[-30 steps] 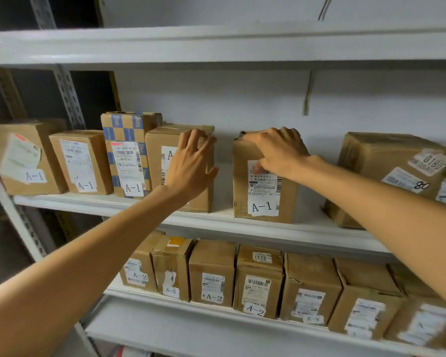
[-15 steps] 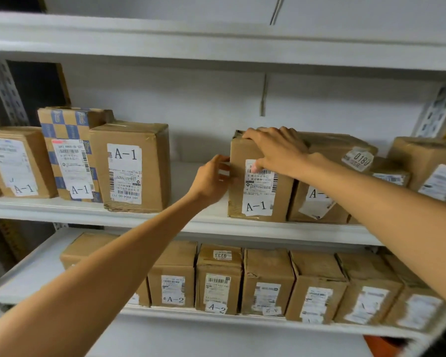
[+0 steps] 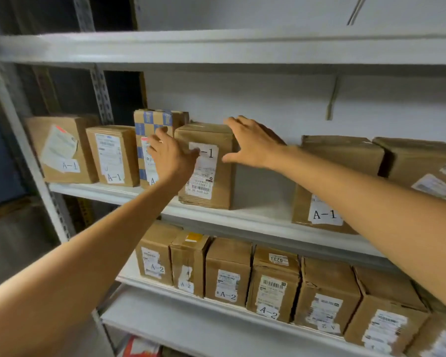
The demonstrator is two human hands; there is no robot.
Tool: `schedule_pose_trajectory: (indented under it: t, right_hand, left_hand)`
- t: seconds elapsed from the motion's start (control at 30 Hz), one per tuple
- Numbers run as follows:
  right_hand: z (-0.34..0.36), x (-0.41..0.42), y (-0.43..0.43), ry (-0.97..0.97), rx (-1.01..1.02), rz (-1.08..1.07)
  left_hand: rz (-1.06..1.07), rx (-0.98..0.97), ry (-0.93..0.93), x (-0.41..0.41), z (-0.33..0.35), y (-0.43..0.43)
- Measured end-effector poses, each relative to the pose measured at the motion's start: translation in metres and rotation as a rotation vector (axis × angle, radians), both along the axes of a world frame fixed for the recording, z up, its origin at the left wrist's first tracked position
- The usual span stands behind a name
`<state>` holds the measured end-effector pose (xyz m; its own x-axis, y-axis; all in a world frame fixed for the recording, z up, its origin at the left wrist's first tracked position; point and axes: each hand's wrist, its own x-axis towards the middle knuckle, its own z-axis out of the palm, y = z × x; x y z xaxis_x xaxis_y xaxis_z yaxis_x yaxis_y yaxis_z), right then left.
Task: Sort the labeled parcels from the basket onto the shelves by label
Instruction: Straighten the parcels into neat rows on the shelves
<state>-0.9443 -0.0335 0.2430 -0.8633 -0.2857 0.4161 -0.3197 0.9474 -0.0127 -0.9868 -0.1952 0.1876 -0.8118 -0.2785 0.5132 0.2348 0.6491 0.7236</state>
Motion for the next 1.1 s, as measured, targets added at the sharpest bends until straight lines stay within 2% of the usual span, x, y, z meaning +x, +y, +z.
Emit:
schedule_pose_trajectory:
  t: [0.13, 0.23, 0.37, 0.5, 0.63, 1.1]
  right_hand:
    - [-0.001, -0.024, -0.029, -0.024, -0.094, 0.029]
    - [-0.005, -0.037, -0.024, -0.078, -0.168, 0.026]
    - [-0.004, -0.034, -0.010, -0.076, -0.238, 0.021]
    - [-0.007, -0.024, 0.005, -0.008, -0.222, -0.021]
    - [-0.009, -0.017, 0.028, -0.023, -0.239, -0.015]
    - [-0.002, 0.022, 0.085, -0.024, -0.111, -0.028]
  left_hand:
    - [-0.349, 0.124, -0.254, -0.018, -0.016, -0.035]
    - [-0.447, 0.146, -0.330, -0.024, -0.027, -0.038]
    - [-0.486, 0.201, -0.289, -0.025, -0.035, -0.029]
    - [-0.539, 0.244, -0.246, -0.024, -0.046, -0.017]
    - [-0.592, 0.294, -0.232, -0.020, -0.055, 0.004]
    - [-0.732, 0.320, -0.188, 0.006, -0.069, 0.060]
